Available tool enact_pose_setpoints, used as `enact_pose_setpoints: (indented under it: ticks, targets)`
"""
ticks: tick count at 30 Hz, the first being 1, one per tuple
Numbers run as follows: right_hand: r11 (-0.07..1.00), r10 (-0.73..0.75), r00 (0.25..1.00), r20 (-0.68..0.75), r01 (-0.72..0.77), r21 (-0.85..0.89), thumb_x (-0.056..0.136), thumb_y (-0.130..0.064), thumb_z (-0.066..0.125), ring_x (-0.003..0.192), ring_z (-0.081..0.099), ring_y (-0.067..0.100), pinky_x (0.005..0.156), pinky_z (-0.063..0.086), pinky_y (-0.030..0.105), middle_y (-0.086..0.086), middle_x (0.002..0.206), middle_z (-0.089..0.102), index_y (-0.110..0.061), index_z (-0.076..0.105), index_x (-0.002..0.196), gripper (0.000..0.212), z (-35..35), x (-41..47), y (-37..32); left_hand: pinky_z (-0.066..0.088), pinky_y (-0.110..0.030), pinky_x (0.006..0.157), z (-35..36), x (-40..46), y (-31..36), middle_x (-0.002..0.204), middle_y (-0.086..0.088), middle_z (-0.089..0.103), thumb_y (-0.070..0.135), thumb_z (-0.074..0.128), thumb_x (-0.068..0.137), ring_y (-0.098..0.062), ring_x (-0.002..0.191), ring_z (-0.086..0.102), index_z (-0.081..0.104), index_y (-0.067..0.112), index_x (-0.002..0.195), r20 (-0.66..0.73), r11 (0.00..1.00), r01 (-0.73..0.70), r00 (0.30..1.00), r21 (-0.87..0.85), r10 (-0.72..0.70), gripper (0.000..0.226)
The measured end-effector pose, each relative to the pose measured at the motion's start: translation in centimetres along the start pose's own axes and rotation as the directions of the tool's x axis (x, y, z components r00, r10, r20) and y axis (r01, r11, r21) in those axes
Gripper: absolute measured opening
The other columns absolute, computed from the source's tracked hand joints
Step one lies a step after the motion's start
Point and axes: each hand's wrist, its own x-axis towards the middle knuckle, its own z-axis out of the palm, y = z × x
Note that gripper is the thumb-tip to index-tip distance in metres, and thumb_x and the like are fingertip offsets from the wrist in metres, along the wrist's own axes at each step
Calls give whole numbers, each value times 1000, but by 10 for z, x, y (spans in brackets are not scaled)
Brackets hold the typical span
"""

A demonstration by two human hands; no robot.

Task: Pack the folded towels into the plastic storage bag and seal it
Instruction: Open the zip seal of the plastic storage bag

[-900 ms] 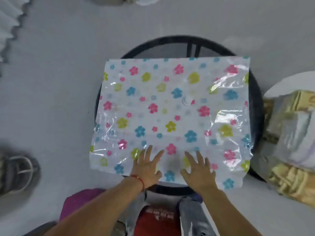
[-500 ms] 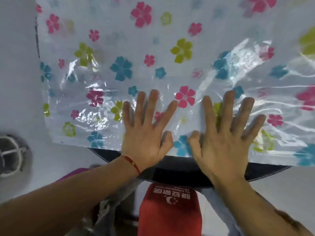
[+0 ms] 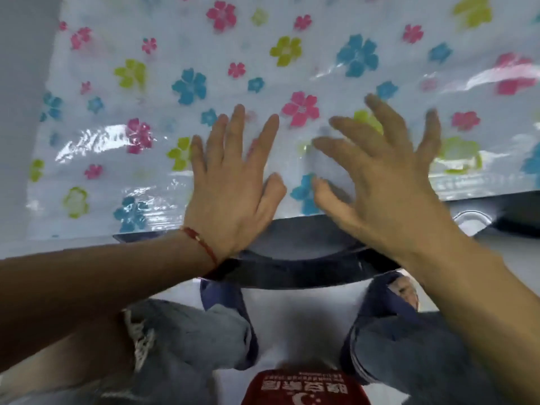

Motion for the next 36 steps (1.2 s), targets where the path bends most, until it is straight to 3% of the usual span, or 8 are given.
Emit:
enact_pose_setpoints:
  ticks: [2, 4, 8, 14, 19, 25, 29, 36]
  targets:
    - [989, -139, 984, 113, 131, 75, 90, -45, 67, 139, 50, 39, 111, 29, 71, 9, 138, 66, -21, 73, 129, 46, -7, -7, -2, 24, -62, 110, -3, -5, 5, 158, -18, 30, 41, 33, 94, -43, 144, 26, 39, 23, 150, -90, 998, -30, 995, 49, 34, 59]
    - [985, -170, 946, 277, 152, 85, 90, -49, 72, 137, 51, 35, 111, 36, 61, 12, 144, 61, -25, 69, 136, 51, -18, -9, -2, 38, -51, 97, -7, -8, 10, 135, -14, 55, 31, 46, 90, -39, 124, 47, 60, 19, 130, -194, 994, -106, 975, 30, 110, 45]
    - [990, -139, 956, 257, 128, 62, 99, -38, 66, 129, 58, 33, 103, 43, 51, 12, 135, 65, -23, 68, 137, 41, -20, -16, -14, 43, -48, 76, -17, -16, 14, 99, -12, 64, 25, 53, 90, -36, 91, 56, 68, 11, 105, -223, 973, -219, 954, -68, 199, 26]
    - [948, -174, 880, 441, 272, -168, 108, -40, 47, 134, 51, 37, 108, 42, 48, 17, 150, 51, -23, 51, 151, 46, -36, -8, -24, 42, -36, 95, -36, -17, 3, 122, -7, 62, 62, 59, 86, -26, 110, 55, 63, 20, 130, 24, 951, -303, 952, -68, 305, 60]
    - [785, -360, 854, 376, 495, -372, 107, -49, 43, 111, 60, 29, 88, 52, 43, 5, 121, 60, -20, 59, 134, 43, -51, -2, -14, 41, -30, 88, -56, 3, -2, 122, -3, 65, 65, 65, 80, -22, 108, 58, 63, 26, 131, 181, 922, -386, 908, 6, 379, 64]
    - [790, -433, 816, 382, 548, -275, 105, -52, 45, 98, 65, 26, 83, 52, 40, 0, 114, 68, -30, 67, 129, 39, -58, 12, -8, 41, -29, 68, -68, 32, 3, 93, 2, 71, 65, 71, 73, -15, 81, 59, 74, 31, 111, 203, 895, -443, 882, 49, 426, 51]
    - [761, -501, 786, 363, 599, -248, 105, -31, 47, 111, 61, 25, 91, 48, 40, -2, 123, 66, -22, 66, 121, 26, -42, 12, -8, 49, -35, 75, -70, 35, 3, 94, 2, 61, 63, 70, 71, -16, 85, 57, 71, 33, 107, 230, 889, -457, 868, 22, 441, 47]
    - [870, -395, 875, 279, 454, -192, 94, -18, 55, 97, 59, 27, 68, 51, 43, 6, 104, 63, -11, 64, 105, 16, -28, 14, -14, 46, -30, 74, -76, 37, 3, 91, 8, 58, 48, 70, 74, -13, 91, 60, 74, 35, 103, 260, 888, -459, 856, -20, 448, 32]
